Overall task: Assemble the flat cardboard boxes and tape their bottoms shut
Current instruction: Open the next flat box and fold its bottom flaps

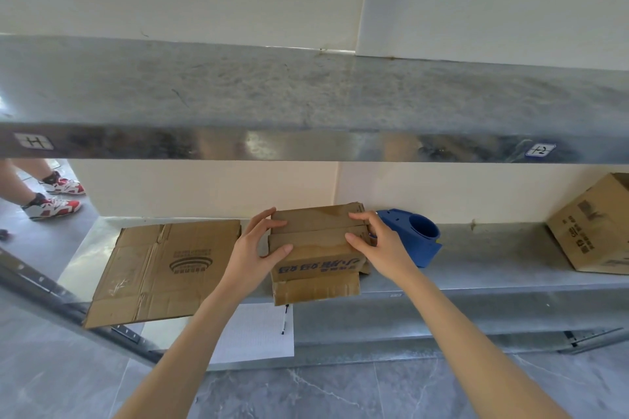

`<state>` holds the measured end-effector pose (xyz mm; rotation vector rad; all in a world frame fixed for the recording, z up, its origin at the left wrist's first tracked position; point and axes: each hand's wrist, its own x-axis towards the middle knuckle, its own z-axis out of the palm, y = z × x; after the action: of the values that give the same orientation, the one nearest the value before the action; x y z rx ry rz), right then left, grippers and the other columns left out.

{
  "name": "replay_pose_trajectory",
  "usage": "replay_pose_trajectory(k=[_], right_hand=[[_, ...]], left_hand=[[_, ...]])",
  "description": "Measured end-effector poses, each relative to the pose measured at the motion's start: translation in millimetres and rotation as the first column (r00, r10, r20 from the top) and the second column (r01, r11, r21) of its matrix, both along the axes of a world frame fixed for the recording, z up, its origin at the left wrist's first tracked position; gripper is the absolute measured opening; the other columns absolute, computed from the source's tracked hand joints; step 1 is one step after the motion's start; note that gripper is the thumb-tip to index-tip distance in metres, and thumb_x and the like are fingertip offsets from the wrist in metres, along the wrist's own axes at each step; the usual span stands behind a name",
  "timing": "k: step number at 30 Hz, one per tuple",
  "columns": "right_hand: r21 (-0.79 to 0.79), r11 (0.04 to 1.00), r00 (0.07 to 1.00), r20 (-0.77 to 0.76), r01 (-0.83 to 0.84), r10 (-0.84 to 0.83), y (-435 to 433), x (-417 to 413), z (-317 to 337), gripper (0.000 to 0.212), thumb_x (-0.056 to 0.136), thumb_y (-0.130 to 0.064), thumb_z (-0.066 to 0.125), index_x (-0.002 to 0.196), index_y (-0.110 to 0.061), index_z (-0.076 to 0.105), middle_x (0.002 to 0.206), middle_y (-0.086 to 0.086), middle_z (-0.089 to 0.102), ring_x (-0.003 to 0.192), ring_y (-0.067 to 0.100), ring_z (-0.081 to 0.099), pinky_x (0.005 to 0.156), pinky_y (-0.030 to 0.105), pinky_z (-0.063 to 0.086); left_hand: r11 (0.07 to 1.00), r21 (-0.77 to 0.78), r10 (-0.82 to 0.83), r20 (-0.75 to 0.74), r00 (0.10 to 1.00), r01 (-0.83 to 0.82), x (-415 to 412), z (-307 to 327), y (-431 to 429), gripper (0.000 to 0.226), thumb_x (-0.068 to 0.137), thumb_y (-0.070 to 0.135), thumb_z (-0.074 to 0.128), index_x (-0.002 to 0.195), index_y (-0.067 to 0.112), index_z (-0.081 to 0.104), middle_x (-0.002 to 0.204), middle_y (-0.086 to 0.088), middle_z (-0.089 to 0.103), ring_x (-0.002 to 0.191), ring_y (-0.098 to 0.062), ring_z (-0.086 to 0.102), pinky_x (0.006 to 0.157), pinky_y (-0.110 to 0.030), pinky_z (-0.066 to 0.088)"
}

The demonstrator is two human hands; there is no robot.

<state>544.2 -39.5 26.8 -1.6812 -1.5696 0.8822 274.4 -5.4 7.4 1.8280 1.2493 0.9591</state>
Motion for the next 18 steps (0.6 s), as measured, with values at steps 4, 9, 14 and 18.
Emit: replay_pose_trajectory(k=[4, 9, 14, 18], right_hand=[[-0.056, 0.998, 1.0, 0.007, -0.023, 0.023, -5, 2, -4, 0.037, 0.093, -0.039, 0.065, 0.128, -0.035, 0.054, 0.125, -0.013, 0.058, 0.123, 0.014, 0.052, 0.11, 0.037, 0.04], [-0.087, 0.996, 1.0, -0.002, -0.028, 0.028, -9, -3, -10, 0.039, 0.094, -0.038, 0.065, 0.131, -0.033, 0.053, 0.128, -0.013, 0.052, 0.133, 0.019, 0.044, 0.109, 0.033, 0.037], [-0.097, 0.995, 1.0, 0.015, -0.02, 0.021, -6, -7, -12, 0.04, 0.095, -0.037, 0.063, 0.133, -0.034, 0.051, 0.128, -0.009, 0.053, 0.134, 0.02, 0.042, 0.103, 0.027, 0.033], [-0.078, 0.997, 1.0, 0.023, 0.011, -0.01, -2, -5, -14, 0.038, 0.096, -0.035, 0.062, 0.132, -0.034, 0.051, 0.118, -0.016, 0.051, 0.116, 0.009, 0.044, 0.094, 0.022, 0.032]], left_hand=[[0.999, -0.049, 0.006, -0.017, 1.0, -0.007, -1, -5, -6, 0.038, 0.084, 0.024, 0.077, 0.12, 0.022, 0.064, 0.144, 0.013, 0.044, 0.134, -0.011, 0.042, 0.114, -0.039, 0.035], [0.995, -0.103, 0.01, 0.006, 1.0, -0.009, -4, -15, -12, 0.039, 0.084, 0.023, 0.077, 0.121, 0.022, 0.064, 0.146, 0.01, 0.045, 0.136, -0.014, 0.042, 0.114, -0.046, 0.036], [0.993, -0.115, 0.028, 0.017, 0.999, -0.026, -5, -20, -7, 0.038, 0.083, 0.025, 0.078, 0.118, 0.026, 0.064, 0.144, 0.013, 0.045, 0.136, -0.012, 0.042, 0.113, -0.034, 0.034], [0.992, -0.126, 0.022, 0.025, 0.999, -0.019, 2, -20, 3, 0.038, 0.084, 0.025, 0.078, 0.119, 0.026, 0.063, 0.145, 0.013, 0.044, 0.136, -0.011, 0.04, 0.111, -0.03, 0.031]])
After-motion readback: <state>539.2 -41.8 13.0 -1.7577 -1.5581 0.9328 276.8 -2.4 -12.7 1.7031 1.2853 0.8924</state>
